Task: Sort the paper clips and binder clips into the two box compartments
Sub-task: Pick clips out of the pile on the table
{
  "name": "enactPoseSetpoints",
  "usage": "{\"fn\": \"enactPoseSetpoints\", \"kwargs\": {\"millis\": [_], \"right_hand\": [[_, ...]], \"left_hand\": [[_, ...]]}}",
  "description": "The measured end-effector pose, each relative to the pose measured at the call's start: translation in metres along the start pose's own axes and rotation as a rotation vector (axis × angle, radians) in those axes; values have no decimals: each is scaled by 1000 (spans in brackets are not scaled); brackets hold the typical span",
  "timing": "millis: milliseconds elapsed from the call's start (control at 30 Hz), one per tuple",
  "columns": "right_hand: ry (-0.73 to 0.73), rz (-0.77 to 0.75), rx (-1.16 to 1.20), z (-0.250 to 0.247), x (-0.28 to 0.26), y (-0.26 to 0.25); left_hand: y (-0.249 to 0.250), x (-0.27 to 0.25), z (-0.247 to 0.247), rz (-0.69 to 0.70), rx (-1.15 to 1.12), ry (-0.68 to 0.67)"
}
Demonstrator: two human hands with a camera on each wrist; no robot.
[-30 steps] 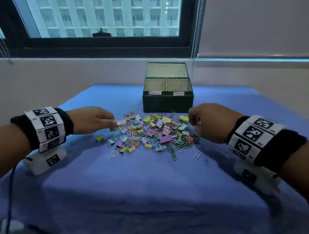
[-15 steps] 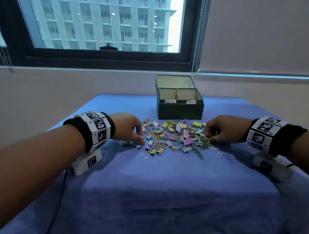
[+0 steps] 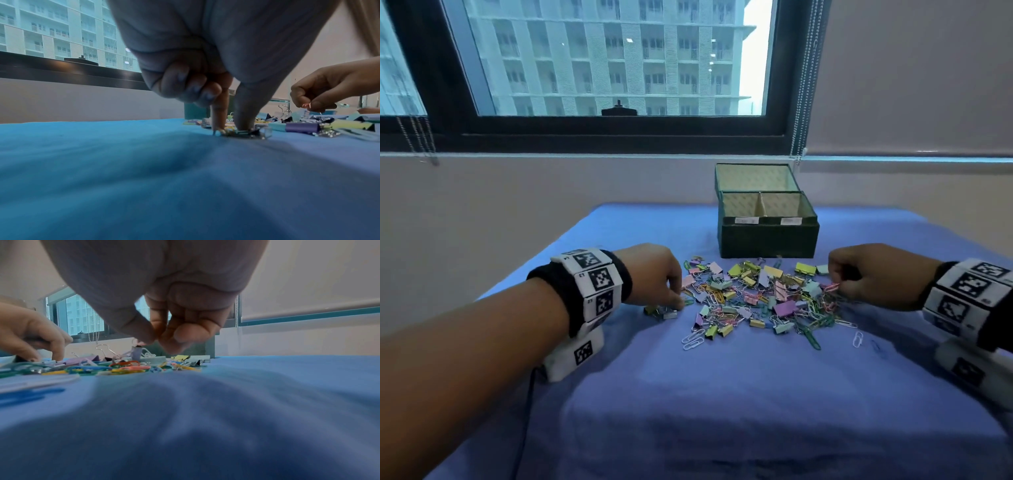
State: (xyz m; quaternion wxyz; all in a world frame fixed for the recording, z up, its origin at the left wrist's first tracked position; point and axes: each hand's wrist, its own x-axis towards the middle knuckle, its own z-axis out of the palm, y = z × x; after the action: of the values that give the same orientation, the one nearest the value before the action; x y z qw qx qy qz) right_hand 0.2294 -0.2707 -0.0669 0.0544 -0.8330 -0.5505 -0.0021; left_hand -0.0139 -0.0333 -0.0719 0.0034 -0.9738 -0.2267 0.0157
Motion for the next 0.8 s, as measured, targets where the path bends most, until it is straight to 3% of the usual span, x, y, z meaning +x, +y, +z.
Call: {"fn": "enactPoseSetpoints", "kwargs": {"millis": [167, 267, 367, 467, 633, 800], "right_hand": [[80, 5, 83, -7, -7, -11], [171, 18, 189, -12, -4, -9], [253, 46, 233, -25, 22, -2], [348, 101, 213, -41, 65, 5], [394, 146, 164, -50, 113, 11], [370, 112, 195, -51, 114, 21]], "left_hand": [[2, -3, -1, 56, -4, -8], [-1, -5, -1, 88, 39, 60], [-3, -5, -7, 90, 11, 121], [-1, 5, -26, 99, 78, 87], [34, 69, -79, 106, 133, 150], [84, 163, -94, 86, 77, 252]]}}
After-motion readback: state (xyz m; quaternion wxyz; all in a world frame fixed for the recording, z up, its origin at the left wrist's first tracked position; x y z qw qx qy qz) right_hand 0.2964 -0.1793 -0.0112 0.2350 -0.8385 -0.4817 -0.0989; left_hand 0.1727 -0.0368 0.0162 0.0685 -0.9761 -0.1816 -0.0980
